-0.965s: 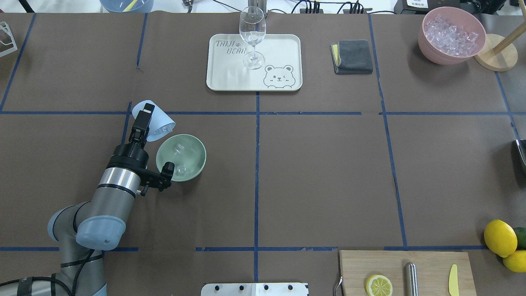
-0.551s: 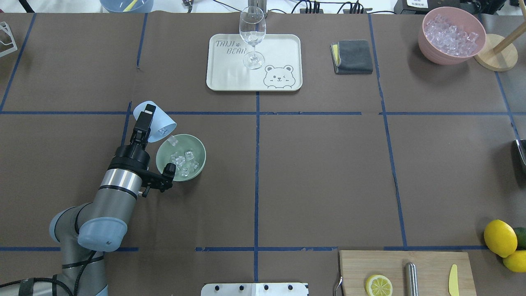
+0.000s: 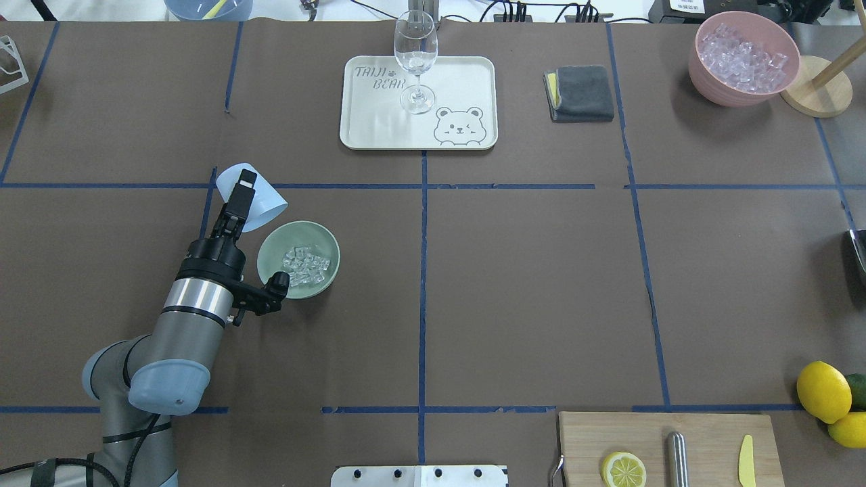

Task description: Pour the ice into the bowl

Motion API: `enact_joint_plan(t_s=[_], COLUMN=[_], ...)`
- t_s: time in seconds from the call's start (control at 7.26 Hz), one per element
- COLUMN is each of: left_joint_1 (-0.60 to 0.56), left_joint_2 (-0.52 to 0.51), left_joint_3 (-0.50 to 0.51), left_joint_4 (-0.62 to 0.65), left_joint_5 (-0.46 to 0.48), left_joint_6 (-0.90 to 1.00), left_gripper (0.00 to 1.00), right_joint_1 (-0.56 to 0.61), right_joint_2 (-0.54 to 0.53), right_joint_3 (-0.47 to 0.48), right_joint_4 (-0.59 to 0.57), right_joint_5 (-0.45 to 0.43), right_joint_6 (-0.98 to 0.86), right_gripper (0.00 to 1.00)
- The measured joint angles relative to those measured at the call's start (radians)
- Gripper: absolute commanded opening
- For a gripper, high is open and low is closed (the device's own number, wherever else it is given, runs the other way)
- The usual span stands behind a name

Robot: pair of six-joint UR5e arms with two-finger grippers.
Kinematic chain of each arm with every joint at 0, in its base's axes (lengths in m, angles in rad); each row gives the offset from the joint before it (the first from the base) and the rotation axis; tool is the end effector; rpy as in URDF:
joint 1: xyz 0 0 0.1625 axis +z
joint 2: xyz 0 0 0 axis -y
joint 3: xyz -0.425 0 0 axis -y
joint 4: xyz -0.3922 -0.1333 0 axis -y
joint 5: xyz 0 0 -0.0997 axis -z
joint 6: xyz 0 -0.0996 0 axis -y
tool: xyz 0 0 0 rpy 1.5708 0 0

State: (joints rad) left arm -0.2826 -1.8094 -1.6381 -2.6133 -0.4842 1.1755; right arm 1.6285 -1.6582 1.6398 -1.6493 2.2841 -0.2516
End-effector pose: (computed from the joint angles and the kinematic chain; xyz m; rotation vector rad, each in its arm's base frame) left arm 0.4584 -0.3637 0.3703 1.3299 -0.8920 1.2512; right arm 0.0938 -0.4423 0.6777 0.0182 -0.7192 -0.1509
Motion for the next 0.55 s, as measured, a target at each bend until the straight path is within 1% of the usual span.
enact_joint_plan(t_s=[0.28,0.55], left_joint_1=[0.0,0.0], left_joint_2=[-0.001,-0.001], left_joint_3=[-0.004,-0.008], left_joint_4=[-0.002,-0.016], left_joint_5=[0.002,0.002], left_joint_6=[0.062,0.068], left_gripper=[0.0,0.0], right_joint_1=[0.001,0.001], right_joint_2=[0.0,0.0], right_joint_3=[0.0,0.0], right_joint_4=[0.0,0.0], right_joint_5=[0.0,0.0], right_joint_6=[0.0,0.0], right_gripper=[1.0,1.0])
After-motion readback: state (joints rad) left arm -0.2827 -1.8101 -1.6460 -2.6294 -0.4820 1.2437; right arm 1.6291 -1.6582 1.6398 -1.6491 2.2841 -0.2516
